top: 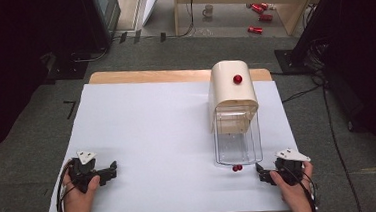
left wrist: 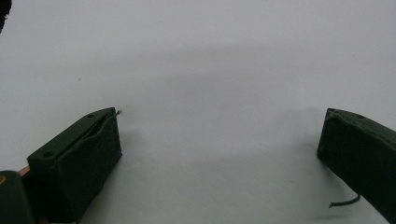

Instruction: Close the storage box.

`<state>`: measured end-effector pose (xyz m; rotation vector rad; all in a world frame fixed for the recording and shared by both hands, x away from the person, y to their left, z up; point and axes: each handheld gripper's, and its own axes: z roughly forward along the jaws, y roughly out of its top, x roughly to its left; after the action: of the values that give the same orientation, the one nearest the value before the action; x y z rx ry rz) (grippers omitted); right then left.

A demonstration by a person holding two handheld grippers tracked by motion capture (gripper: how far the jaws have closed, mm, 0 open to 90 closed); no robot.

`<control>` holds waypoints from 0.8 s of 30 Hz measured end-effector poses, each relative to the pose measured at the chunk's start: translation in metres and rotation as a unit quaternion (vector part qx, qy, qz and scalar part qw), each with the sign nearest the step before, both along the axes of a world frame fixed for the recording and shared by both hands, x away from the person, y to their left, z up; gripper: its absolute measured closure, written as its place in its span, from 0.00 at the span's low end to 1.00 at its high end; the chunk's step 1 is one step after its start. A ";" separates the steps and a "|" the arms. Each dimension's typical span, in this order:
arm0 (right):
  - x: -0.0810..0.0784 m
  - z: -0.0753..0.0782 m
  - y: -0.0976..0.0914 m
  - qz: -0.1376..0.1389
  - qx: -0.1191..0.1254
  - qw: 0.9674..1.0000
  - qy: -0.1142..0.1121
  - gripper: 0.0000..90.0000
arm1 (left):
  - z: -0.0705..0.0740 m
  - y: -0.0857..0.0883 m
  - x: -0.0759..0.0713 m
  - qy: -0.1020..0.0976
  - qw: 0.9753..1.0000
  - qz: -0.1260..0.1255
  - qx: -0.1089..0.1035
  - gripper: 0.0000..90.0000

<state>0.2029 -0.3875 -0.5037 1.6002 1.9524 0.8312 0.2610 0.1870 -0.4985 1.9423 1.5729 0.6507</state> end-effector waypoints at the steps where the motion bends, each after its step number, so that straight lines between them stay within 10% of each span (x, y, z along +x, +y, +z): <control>1: -0.001 0.000 0.001 -0.006 0.000 1.000 -0.001 0.04 | 0.000 0.000 0.000 0.000 1.000 0.000 0.000 0.00; 24: -0.041 0.024 0.055 0.022 0.049 0.998 -0.015 0.16 | 0.000 0.000 0.000 -0.001 1.000 0.000 0.000 0.00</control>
<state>0.1614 -0.3330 -0.4798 1.5970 1.9590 0.9771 0.2608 0.1868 -0.4985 1.9408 1.5727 0.6528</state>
